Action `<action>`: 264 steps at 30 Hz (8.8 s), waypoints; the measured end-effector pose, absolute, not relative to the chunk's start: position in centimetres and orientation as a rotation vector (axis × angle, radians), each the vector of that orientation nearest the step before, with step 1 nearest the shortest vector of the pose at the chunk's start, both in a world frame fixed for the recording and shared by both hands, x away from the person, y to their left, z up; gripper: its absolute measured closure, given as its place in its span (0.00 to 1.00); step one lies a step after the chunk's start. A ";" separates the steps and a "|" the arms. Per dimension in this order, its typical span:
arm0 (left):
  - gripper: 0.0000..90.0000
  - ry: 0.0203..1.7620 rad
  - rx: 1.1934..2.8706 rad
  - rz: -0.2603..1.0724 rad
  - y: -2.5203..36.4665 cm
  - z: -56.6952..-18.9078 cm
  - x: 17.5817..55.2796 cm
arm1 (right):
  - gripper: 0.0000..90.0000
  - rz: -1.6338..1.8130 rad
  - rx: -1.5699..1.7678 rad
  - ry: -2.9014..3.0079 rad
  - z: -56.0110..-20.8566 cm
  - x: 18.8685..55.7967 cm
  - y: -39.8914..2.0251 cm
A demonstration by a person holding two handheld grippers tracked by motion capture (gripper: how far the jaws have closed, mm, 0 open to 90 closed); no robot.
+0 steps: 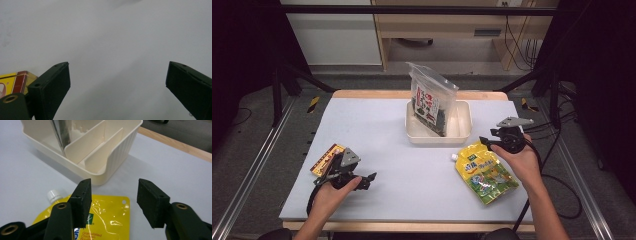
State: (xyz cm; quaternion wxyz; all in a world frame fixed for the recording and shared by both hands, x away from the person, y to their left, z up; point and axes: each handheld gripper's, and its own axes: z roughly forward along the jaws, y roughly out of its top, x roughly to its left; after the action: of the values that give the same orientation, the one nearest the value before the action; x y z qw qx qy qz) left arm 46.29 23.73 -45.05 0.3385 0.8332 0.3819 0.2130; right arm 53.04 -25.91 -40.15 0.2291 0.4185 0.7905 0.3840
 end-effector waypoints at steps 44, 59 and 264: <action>0.06 0.971 2.212 0.547 23.4 -45.4 46.3 | 0.35 0.939 1.387 2.323 -46.8 58.2 -25.6; 0.06 0.970 2.215 0.551 23.4 -45.4 46.3 | 0.62 0.933 1.266 2.346 -46.2 57.1 -25.7; 0.20 0.688 2.207 0.395 19.5 -37.9 50.3 | 1.00 1.400 0.611 2.197 -32.9 50.8 -8.2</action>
State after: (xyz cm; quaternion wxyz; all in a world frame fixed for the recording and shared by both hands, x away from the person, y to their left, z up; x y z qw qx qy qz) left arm 50.28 19.49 -37.94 0.3879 0.8673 0.2705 0.1553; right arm 50.81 -8.24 -32.90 0.2311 0.2221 0.7989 0.5090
